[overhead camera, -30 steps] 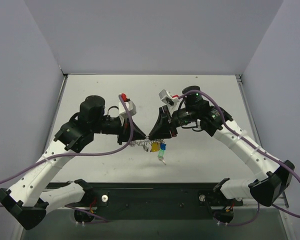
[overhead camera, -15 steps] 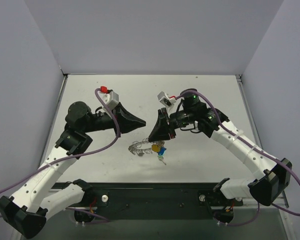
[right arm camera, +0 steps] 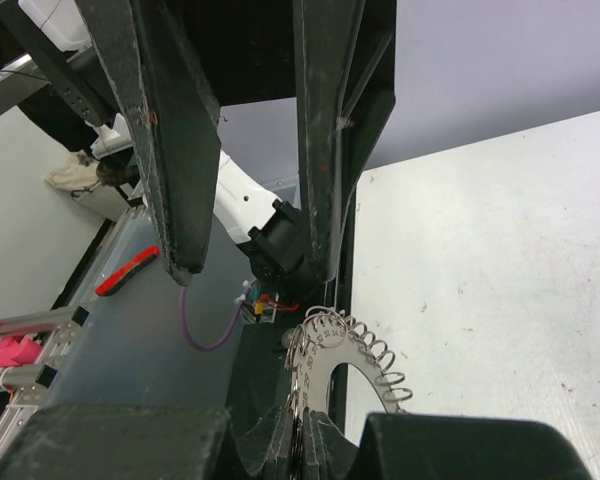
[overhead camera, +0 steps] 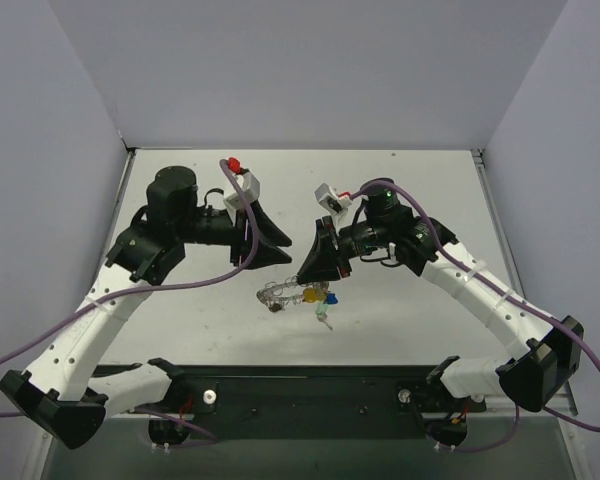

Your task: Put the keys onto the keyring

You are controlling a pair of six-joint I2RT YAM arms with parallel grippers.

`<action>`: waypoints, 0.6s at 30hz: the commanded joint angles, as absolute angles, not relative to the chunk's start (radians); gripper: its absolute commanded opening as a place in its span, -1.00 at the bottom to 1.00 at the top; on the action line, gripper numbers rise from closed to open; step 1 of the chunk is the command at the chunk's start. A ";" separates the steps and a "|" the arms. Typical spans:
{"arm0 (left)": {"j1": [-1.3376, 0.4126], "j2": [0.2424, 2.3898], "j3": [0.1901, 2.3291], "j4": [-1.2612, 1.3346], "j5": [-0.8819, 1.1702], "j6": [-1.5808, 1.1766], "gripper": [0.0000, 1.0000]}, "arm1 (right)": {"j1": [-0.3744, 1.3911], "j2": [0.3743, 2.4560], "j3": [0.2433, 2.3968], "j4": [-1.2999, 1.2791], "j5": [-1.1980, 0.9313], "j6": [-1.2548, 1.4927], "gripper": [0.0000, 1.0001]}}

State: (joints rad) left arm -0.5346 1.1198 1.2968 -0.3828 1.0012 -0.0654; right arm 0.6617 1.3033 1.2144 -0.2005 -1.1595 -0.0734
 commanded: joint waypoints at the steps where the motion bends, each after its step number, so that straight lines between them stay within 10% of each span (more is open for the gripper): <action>1: -0.537 1.152 1.426 -0.861 0.991 0.202 0.01 | 0.660 1.281 1.258 -0.187 -1.215 -0.103 -1.00; 18: -0.716 1.232 1.503 -0.956 0.677 0.242 -0.24 | 0.660 1.287 1.279 -0.230 -1.154 -0.109 -1.00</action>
State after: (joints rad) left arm -0.6971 1.2449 1.4574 -0.9768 0.7395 0.2405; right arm 0.6617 1.3033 1.2327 -0.2588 -1.1267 -0.0910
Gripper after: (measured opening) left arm 0.400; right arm 0.073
